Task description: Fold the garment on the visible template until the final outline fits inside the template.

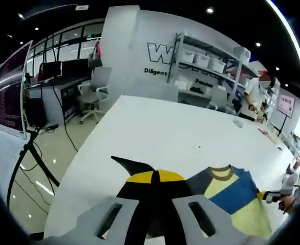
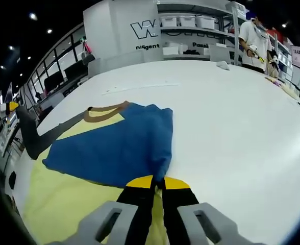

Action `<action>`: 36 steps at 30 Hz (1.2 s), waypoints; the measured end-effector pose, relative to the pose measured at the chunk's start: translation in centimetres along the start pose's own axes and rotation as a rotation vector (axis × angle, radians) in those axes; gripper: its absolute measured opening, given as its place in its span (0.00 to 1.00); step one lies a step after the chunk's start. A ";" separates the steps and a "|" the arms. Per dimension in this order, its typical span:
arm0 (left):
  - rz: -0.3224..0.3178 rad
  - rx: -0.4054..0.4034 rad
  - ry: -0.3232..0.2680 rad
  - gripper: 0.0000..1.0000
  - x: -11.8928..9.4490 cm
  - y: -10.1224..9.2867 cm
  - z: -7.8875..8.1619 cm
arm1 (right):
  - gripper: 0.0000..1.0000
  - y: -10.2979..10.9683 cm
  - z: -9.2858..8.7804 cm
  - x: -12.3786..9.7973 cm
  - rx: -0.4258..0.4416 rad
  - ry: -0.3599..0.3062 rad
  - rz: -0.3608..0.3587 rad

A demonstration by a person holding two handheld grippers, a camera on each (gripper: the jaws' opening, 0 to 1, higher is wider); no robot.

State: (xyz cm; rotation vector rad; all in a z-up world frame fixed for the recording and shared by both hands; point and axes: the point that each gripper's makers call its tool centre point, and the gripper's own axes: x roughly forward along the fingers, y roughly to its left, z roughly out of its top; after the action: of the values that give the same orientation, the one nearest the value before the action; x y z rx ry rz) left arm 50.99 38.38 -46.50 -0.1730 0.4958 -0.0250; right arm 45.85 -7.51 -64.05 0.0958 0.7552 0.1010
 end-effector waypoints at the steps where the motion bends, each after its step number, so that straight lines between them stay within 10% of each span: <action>1: -0.004 0.004 -0.001 0.00 0.0 -0.2 0.1 | 0.00 0.0 0.0 0.0 0.000 0.000 0.000; 36: -0.344 0.169 -0.044 0.00 3.0 -19.3 1.5 | 0.00 -0.1 0.0 0.0 0.025 0.004 -0.015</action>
State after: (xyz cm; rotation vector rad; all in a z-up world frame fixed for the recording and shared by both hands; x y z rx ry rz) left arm 54.70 19.37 -43.35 -0.0913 0.4135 -0.3976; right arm 45.88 -7.57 -64.07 0.1138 0.7609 0.0778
